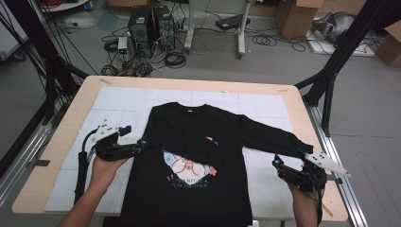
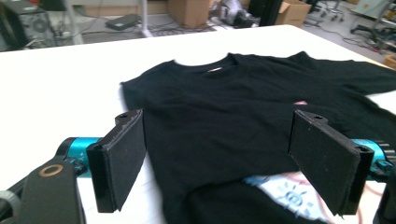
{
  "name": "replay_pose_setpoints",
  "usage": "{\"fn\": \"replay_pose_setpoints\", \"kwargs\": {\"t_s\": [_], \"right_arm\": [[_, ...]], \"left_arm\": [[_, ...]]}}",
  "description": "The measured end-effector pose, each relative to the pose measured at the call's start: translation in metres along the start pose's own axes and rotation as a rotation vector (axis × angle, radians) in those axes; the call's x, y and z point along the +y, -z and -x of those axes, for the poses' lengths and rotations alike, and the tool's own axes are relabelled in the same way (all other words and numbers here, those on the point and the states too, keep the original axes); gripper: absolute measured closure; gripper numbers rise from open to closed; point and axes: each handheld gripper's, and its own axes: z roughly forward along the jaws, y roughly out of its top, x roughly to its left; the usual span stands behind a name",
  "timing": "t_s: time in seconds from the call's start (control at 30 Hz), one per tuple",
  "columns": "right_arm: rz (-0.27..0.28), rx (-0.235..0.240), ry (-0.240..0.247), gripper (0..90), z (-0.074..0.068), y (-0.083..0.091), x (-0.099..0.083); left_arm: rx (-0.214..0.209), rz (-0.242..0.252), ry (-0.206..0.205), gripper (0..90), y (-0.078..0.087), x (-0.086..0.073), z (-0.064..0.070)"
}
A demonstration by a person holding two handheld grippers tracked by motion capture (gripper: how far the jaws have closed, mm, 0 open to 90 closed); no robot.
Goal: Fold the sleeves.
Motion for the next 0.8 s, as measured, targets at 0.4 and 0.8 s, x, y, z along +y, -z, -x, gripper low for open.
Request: {"fn": "replay_pose_setpoints", "kwargs": {"t_s": [0.4,0.8], "right_arm": [[-0.068,-0.008,0.004,21.4,0.007,-0.053,0.018],[-0.202,-0.115,-0.020,25.2,0.024,-0.102,0.015]], "left_arm": [[-0.010,0.018,-0.005,20.8,0.030,-0.012,-0.016],[0.003,0.024,0.009,20.9,0.038,-0.019,-0.029]]}}
